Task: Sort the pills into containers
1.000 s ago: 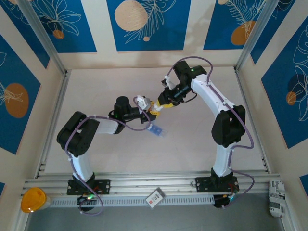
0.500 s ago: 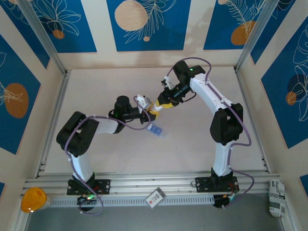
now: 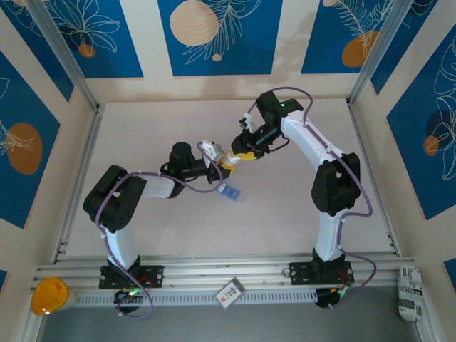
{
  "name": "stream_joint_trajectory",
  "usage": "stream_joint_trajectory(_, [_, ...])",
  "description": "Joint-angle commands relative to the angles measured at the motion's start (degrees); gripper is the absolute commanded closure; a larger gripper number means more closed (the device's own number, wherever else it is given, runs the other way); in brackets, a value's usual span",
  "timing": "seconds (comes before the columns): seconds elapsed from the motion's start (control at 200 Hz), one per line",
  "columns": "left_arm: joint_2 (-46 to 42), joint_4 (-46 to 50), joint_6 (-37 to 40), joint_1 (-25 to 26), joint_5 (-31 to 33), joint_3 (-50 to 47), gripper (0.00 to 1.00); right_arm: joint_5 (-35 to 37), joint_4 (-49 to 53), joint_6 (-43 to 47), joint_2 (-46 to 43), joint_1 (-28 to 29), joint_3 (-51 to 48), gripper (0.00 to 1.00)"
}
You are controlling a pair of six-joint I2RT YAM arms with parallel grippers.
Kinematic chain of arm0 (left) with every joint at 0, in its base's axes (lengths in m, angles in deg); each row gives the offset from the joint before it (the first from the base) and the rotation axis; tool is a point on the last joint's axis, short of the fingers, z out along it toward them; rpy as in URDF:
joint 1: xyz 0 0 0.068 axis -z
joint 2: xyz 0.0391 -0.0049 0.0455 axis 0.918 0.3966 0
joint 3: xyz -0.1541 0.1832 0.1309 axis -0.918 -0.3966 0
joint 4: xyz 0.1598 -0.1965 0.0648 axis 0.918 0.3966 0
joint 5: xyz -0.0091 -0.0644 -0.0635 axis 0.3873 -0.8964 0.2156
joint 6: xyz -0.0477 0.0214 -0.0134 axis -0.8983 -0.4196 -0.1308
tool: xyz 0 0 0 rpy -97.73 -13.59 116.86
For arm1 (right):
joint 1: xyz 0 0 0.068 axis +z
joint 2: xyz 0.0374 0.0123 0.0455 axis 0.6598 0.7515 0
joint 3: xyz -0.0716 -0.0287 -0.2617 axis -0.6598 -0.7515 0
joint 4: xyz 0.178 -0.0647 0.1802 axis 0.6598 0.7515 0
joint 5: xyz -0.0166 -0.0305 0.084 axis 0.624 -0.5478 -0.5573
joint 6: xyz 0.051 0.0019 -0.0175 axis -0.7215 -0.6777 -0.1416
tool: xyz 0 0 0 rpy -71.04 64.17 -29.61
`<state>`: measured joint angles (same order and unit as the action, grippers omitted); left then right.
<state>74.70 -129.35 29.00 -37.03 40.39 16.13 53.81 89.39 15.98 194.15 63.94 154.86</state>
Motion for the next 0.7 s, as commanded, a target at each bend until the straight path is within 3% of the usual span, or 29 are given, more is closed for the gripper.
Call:
stream_joint_trajectory(0.0, [-1.24, -10.06, 0.75, 1.03, -2.47, 0.61, 1.00, 1.46, -0.24, -1.01, -0.42, 0.55, 0.43, 0.52])
stream_joint_trajectory(0.16, [-0.54, -10.30, 0.53, 1.04, -2.43, 0.25, 1.00, 1.80, 0.16, -1.17, -1.58, 0.07, 1.68, 0.43])
stream_joint_trajectory(0.445, [0.17, -11.84, -0.32, 0.94, -1.84, 0.04, 1.00, 2.09, 0.12, -0.89, -4.52, -0.68, 1.21, 0.19])
stream_joint_trajectory(0.695, [1.39, -16.28, -4.06, 0.24, -1.60, -0.22, 1.00, 1.21, -1.70, -1.35, -10.54, -2.06, -1.48, 0.12])
